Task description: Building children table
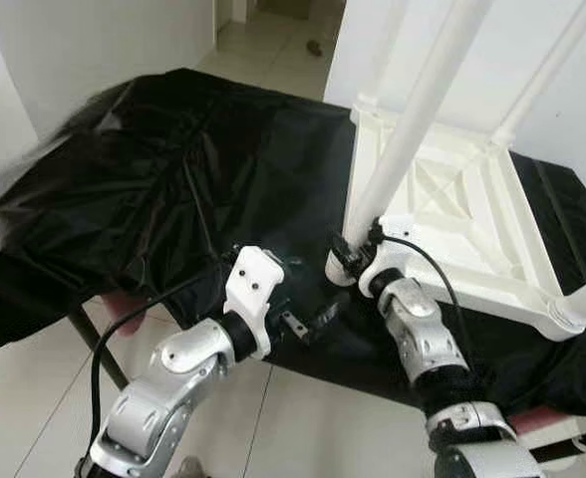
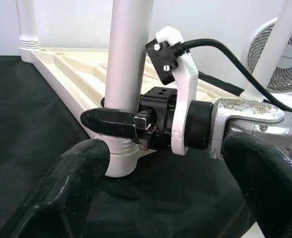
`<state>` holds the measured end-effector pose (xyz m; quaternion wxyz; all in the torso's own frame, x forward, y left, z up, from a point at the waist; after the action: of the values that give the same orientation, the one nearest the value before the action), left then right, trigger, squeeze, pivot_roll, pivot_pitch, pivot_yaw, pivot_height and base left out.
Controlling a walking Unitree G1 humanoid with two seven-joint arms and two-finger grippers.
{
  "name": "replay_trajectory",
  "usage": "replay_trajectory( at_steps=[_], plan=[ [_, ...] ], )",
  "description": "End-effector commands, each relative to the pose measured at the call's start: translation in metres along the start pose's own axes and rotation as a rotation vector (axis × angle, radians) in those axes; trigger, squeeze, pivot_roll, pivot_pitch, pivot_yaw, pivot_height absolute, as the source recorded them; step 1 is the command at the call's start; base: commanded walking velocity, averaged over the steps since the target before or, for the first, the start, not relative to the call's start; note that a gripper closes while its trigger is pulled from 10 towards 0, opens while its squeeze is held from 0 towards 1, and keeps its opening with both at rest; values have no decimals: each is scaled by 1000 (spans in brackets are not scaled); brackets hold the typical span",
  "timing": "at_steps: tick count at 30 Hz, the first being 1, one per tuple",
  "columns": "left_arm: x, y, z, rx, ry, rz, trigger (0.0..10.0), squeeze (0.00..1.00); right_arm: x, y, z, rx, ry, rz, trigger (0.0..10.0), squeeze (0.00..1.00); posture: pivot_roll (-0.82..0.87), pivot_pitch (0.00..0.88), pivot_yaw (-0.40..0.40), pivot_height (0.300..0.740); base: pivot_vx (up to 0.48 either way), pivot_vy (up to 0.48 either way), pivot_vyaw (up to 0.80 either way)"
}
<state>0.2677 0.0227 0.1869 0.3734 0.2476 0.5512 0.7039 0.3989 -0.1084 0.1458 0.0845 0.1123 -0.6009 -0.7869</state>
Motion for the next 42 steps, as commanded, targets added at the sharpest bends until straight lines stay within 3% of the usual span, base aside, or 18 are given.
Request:
replay_trajectory(
  at_steps=[1, 4, 7, 8, 10, 13, 14, 15, 16, 18, 19, 20, 23, 32, 33, 42],
  plan=[
    [-2, -3, -6, 13, -21, 11, 10000, 0, 8, -14, -20, 15, -170, 32, 0, 0, 139, 102, -128, 740, 0, 0, 0],
    [-2, -3, -7, 14, -23, 10, 10000, 0, 10, -15, -16, 11, -276, 1, 0, 0, 140, 98, -135, 740, 0, 0, 0],
    [-3, -2, -7, 15, -22, 8, 10000, 0, 10, -16, -10, -2, -306, -2, 0, 0, 140, 98, -135, 740, 0, 0, 0],
    [-3, -2, -7, 15, -22, 8, 10000, 0, 10, -16, -10, -2, -306, -2, 0, 0, 140, 98, -135, 740, 0, 0, 0],
    [-3, -2, -7, 21, -15, 5, 10000, 0, 10, -19, 5, -42, -296, 5, 0, 0, 143, 97, -141, 740, 0, 0, 0],
    [-3, -2, -8, 24, -13, 4, 10000, 0, 9, -18, 7, -43, -279, 6, 0, 0, 143, 95, -145, 740, 0, 0, 0],
    [-4, -2, -8, 27, -11, 3, 10000, 0, 10, -16, 5, -35, -272, 4, 1294, 0, 143, 95, -145, 740, 0, 0, 0],
    [-4, -2, -8, 27, -11, 3, 10000, 0, 10, -16, 5, -35, -272, 4, 1294, 0, 143, 95, -145, 740, 0, 0, 0],
    [-4, -2, -7, 25, -9, 3, 10000, 0, 10, -14, 3, -14, -268, 1, 10000, 0, 143, 95, -145, 740, 0, 0, 0],
    [-3, -2, -7, 22, -7, 2, 10000, 0, 11, -13, 3, -16, -262, -4, 10000, 0, 143, 95, -145, 740, 0, 0, 0],
    [-3, -2, -7, 21, -6, 2, 10000, 0, 12, -12, 2, -24, -263, -8, 10000, 110, 143, 95, -145, 740, 0, 0, 0],
    [-4, -2, -7, 21, -5, 2, 10000, 0, 13, -10, 2, -34, -237, -13, 10000, 1000, 147, 85, -150, 740, 0, 0, 0],
    [-4, -2, -7, 22, -4, 2, 10000, 0, 17, -5, 0, -70, -189, -24, 10000, 1000, 147, 85, -150, 740, 0, 0, 0],
    [-4, -3, -6, 20, -3, 3, 10000, 0, 32, 10, -11, -15, -123, -74, 10000, 1000, 145, 81, -151, 740, 0, 0, 0],
    [-3, -3, -6, 19, -2, 4, 10000, 0, 38, 12, -8, -27, -98, -88, 10000, 0, 142, 84, -150, 740, 0, 0, 0],
    [-3, -4, -5, 16, 1, 7, 10000, 0, 57, 11, 4, -41, -38, -107, 10000, 0, 132, 95, -140, 740, 0, 0, 0]
  ],
)
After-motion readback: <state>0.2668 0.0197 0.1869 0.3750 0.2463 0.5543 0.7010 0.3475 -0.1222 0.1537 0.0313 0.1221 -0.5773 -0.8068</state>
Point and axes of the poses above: a point about 5 cm out from each wrist's last joint towards the gripper, its own x axis pointing back from the gripper into the wrist, its own y axis along the axis of the wrist's last joint, z = x × y, the point moved 5 cm from there along -x, pointing out of the wrist towards the gripper, and after that the axes turned 15 degrees about -x, right-handed, at the moved point
